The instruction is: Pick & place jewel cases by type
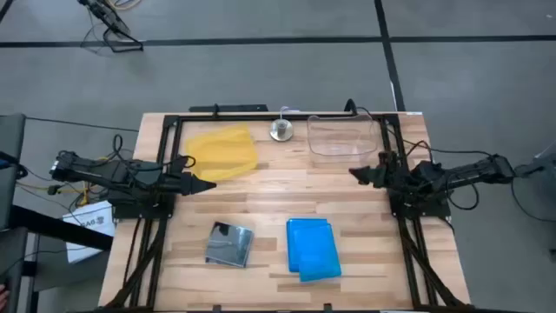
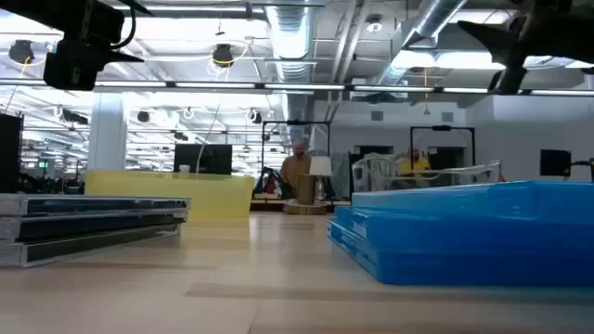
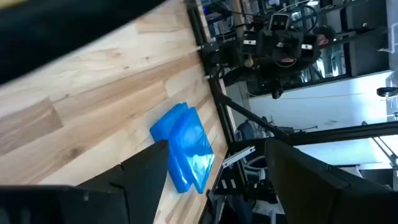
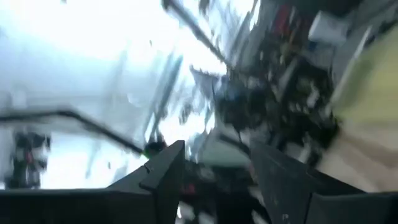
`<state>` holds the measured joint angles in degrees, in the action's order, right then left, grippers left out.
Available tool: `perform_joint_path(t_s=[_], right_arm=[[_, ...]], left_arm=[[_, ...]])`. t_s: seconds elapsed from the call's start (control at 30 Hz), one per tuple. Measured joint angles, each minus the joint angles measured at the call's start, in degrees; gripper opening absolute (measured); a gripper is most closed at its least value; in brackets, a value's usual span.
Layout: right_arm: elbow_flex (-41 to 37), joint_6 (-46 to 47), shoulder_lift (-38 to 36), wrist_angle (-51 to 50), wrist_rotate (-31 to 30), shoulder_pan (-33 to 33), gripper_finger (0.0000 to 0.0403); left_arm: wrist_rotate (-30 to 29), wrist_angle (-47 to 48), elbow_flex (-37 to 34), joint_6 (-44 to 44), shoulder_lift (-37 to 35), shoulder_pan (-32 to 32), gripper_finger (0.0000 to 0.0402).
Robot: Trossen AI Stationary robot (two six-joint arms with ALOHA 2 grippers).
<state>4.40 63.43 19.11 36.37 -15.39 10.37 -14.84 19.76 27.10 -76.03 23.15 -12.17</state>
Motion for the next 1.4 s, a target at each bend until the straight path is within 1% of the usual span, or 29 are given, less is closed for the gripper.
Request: perform_joint_path(t_s=[0.1,0.13,0.23,0.33,0.5,0.63,0.77,0.97,1.07,1.23,1.33,1.4], right_arm=[[1.2,-0.9,-0.2,0.8,-2.6,-1.0,0.0176],[1.6,-0.5,0.0,0.5,-2.4,-1.3,0.0176],[3.1,-0.5,1.6,0.7,1.6,-1.4,0.0176],[4.7,-0.8,4.6,0.3,1.9,-0.8,0.0177],[9.6,-7.3,12.7,-0.7,2.6,1.1,0.0175],[16.5,-8.5,22.5,-8.7,2.9,2.3,0.0171],[25.7,-11.7,32.9,-18.6,6.3,2.8,0.0164],[41.6,-13.0,47.2,-31.7,6.4,2.7,0.0147],[49.3,-16.4,53.3,-38.9,6.5,2.8,0.0135],[61.2,-20.4,63.2,-51.8,6.5,3.8,0.0117],[66.1,-20.4,68.4,-57.5,6.5,4.6,0.0112],[68.6,-20.4,71.4,-58.5,6.5,5.2,0.0112]], left_arm=[[0.7,0.6,0.1,0.3,-0.3,0.0,0.0261],[1.3,1.3,0.1,0.3,-0.3,0.0,0.0261],[2.8,4.0,0.1,-0.2,-0.3,0.0,0.0261],[3.6,4.5,0.1,-0.2,-0.3,-0.1,0.0261],[4.8,6.7,0.1,0.5,-0.3,-0.5,0.0261],[4.9,7.9,0.1,1.4,-0.3,-2.3,0.0261],[3.8,8.9,0.1,2.7,-0.3,-4.7,0.0261],[2.9,16.3,0.1,3.0,-0.3,-8.8,0.0261],[2.1,18.7,0.1,4.0,-0.3,-11.0,0.0261],[2.0,19.3,-1.2,8.8,-0.4,-14.4,0.0261],[2.0,19.5,-3.3,10.1,-0.4,-16.2,0.0261],[2.0,19.4,-4.9,10.3,-0.4,-17.4,0.0261]])
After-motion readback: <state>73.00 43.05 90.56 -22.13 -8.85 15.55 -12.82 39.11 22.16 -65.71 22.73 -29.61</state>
